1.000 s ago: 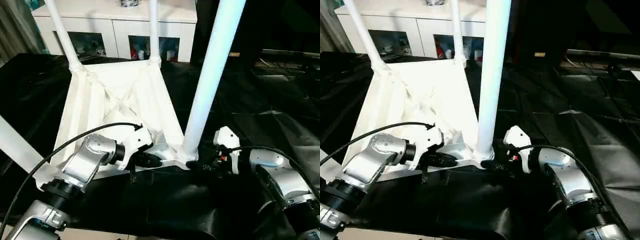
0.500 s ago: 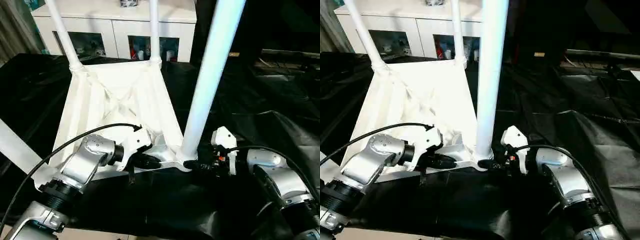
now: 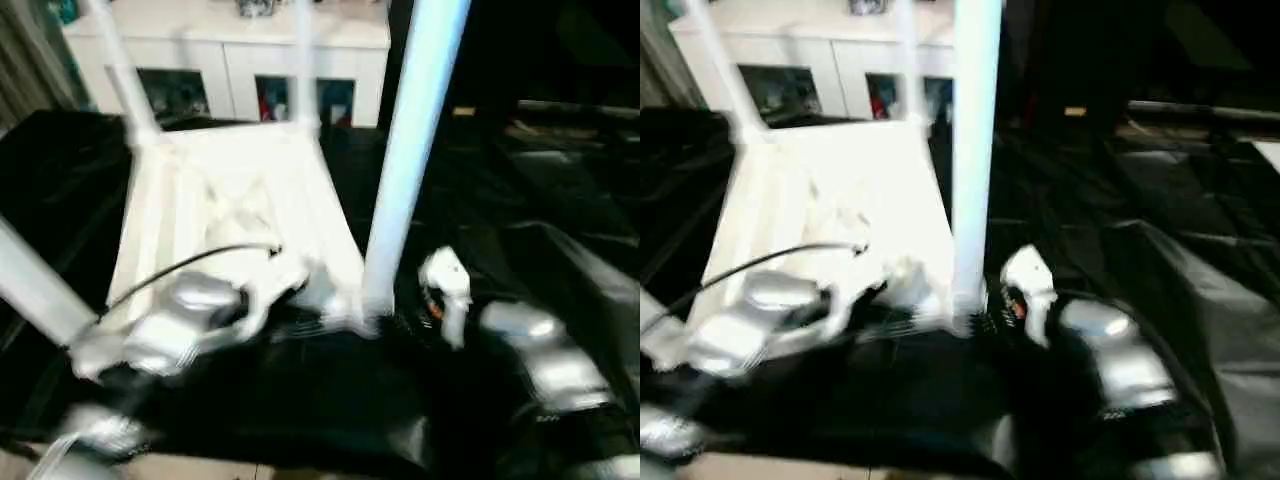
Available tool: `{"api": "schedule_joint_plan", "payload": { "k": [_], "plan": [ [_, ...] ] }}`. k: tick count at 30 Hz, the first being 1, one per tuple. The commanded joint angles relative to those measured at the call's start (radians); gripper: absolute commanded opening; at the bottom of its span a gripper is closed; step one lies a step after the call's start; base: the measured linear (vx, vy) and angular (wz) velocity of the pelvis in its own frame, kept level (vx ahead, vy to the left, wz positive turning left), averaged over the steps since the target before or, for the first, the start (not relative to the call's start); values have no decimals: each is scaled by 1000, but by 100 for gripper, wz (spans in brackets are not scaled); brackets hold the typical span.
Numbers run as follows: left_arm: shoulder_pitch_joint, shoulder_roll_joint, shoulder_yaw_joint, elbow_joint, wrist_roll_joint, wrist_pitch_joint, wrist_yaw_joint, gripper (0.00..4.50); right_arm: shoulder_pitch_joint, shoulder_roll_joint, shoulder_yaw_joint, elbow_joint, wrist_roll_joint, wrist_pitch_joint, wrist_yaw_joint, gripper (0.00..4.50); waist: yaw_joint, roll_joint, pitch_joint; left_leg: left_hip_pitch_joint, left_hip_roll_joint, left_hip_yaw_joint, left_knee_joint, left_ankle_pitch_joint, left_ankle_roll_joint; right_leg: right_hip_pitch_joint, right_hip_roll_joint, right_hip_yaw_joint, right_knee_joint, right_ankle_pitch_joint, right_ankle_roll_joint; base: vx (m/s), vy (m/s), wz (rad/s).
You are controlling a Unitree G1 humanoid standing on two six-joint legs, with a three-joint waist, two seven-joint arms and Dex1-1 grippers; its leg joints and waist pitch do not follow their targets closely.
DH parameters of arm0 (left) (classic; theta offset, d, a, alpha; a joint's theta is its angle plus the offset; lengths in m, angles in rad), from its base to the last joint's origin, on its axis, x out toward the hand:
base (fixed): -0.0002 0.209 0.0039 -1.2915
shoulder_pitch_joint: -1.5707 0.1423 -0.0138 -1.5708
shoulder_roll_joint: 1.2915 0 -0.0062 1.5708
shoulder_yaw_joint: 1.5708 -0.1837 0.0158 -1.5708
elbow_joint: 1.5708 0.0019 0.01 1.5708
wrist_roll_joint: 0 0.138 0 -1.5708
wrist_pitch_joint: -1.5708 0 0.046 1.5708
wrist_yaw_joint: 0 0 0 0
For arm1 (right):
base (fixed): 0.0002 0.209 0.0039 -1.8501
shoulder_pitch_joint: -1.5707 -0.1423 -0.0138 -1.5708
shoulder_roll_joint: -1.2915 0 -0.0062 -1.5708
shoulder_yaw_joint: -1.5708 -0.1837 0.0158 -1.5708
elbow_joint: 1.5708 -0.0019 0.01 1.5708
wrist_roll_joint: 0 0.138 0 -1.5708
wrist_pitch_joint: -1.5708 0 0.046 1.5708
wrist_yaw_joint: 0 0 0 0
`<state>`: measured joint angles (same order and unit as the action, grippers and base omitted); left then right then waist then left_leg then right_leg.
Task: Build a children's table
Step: Rotate leg to tighten
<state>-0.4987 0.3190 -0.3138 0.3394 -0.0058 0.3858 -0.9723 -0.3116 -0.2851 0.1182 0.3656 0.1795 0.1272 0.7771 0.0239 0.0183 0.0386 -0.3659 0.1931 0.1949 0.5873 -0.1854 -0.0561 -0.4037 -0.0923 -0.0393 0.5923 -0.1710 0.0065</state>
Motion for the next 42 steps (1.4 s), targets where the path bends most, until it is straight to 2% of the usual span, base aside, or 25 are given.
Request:
{"api": "schedule_joint_plan", "payload": {
  "k": [1, 2, 4, 6, 7, 10, 13, 15, 16, 18, 19, 21, 22, 26, 28, 30, 31, 34, 42],
  "plan": [
    [-1, -56, -25, 57, 15, 16, 86, 0, -13, 70, 4, 24, -11, -8, -126, 267, 0, -7, -47, 11, 25, -18, -76, -320, -2, 37, -39, 22, -84, -405, -180, 0, 0, 0],
    [-12, -92, -30, 87, 25, 30, 126, 0, -24, 121, -3, 53, -37, -2, -236, 267, -2, -8, -48, 11, 25, -17, -75, -326, -5, 34, -38, 24, -86, -411, -174, 0, 0, 0],
    [-18, -106, -32, 101, 30, 37, 144, 0, -28, 140, -3, 62, -49, -2, -275, 267, -10, -10, -47, 7, 22, -23, -81, -350, -17, 35, -36, 21, -89, -442, -150, 0, 0, 0],
    [-34, -139, -38, 138, 48, 43, 193, 0, -47, 181, 1, 93, -90, 4, -382, 267, -14, -6, -46, 11, 20, -22, -79, -366, -17, 27, -36, 22, -94, -465, -139, 0, 0, 0],
    [-59, -181, -33, 186, 55, 45, 245, 0, -79, 225, 2, 126, -131, 24, -499, 267, -19, -6, -47, 10, 19, -23, -79, -369, -21, 27, -36, 22, -94, -468, -138, 0, 0, 0],
    [-83, -212, -28, 239, 68, 29, 287, 0, -107, 260, 12, 153, -155, 19, -536, 267, -19, -6, -49, 13, 17, -23, -78, -383, -19, 26, -35, 21, -98, -465, -130, 0, 0, 0],
    [-98, -224, -30, 275, 86, 6, 301, 0, -121, 288, 3, 167, -146, -10, -521, 267, -19, -6, -49, 6, 18, -23, -81, -369, -5, 30, -35, 21, -95, -423, -137, 0, 0, 0],
    [-103, -223, -34, 285, 93, -4, 304, 0, -111, 286, 13, 151, -135, -40, -479, 267, -16, -8, -52, 9, 20, -21, -79, -365, 0, 28, -35, 23, -93, -394, -145, 0, 0, 0],
    [-106, -223, -35, 293, 98, -11, 306, 0, -106, 289, 13, 145, -128, -53, -468, 302, -16, -9, -53, 5, 21, -21, -80, -351, 5, 31, -36, 24, -90, -368, -154, 0, 0, 0],
    [-104, -212, -44, 287, 102, -18, 284, 0, -89, 288, -3, 115, -95, -72, -441, 337, -14, -8, -52, 5, 22, -20, -80, -342, 11, 32, -36, 24, -89, -345, -165, 0, 0, 0],
    [-93, -190, -58, 262, 100, -32, 241, 0, -66, 265, -15, 62, -59, -74, -388, 337, -12, -11, -51, 4, 23, -20, -80, -343, 19, 34, -37, 25, -89, -337, -164, 0, 0, 0],
    [-84, -175, -67, 242, 96, -32, 208, 0, -52, 240, -13, 27, -41, -64, -346, 357, -9, -9, -53, 3, 25, -20, -80, -331, 29, 37, -37, 26, -84, -310, -166, 0, 0, 0],
    [-80, -169, -71, 233, 94, -28, 195, 0, -47, 228, -9, 14, -38, -56, -328, 373, -13, -10, -52, -6, 25, -22, -82, -305, 35, 44, -36, 23, -79, -286, -175, 0, 0, 0],
    [-47, -98, -102, 148, 74, -2, 51, 0, -11, 82, 10, -93, 8, 2, -112, 390, -10, -7, -51, -1, 27, -18, -79, -281, 54, 42, -38, 26, -80, -270, -191, 0, 0, 0],
    [-34, -57, -114, 105, 58, 16, -20, 0, 3, -10, 24, -126, 11, 1, 1, 390, -4, -6, -49, 0, 30, -15, -78, -271, 59, 44, -37, 26, -79, -254, -205, 0, 0, 0],
    [-26, -27, -123, 73, 45, 23, -72, 0, 10, -63, 28, -141, 16, 3, 68, 390, 1, -4, -48, 4, 30, -13, -77, -278, 59, 39, -36, 27, -80, -260, -216, 0, 0, 0],
    [-22, -9, -130, 56, 40, 28, -95, 0, 14, -86, 30, -151, 19, 6, 96, 390, 9, -4, -49, 6, 31, -13, -77, -273, 56, 40, -38, 28, -78, -255, -219, 0, 0, 0],
    [-12, 33, -143, 15, 30, 39, -148, 0, 23, -140, 39, -170, 23, 16, 163, 390, 17, -1, -47, 12, 34, -14, -81, -285, 46, 37, -35, 28, -76, -249, -227, 0, 0, 0],
    [17, 98, -147, -77, 12, 70, -219, 0, 31, -214, 89, -187, 25, 44, 285, 390, 17, -5, -47, 7, 32, -13, -80, -259, 50, 42, -37, 28, -72, -211, -236, 0, 0, 0]
  ]
}}
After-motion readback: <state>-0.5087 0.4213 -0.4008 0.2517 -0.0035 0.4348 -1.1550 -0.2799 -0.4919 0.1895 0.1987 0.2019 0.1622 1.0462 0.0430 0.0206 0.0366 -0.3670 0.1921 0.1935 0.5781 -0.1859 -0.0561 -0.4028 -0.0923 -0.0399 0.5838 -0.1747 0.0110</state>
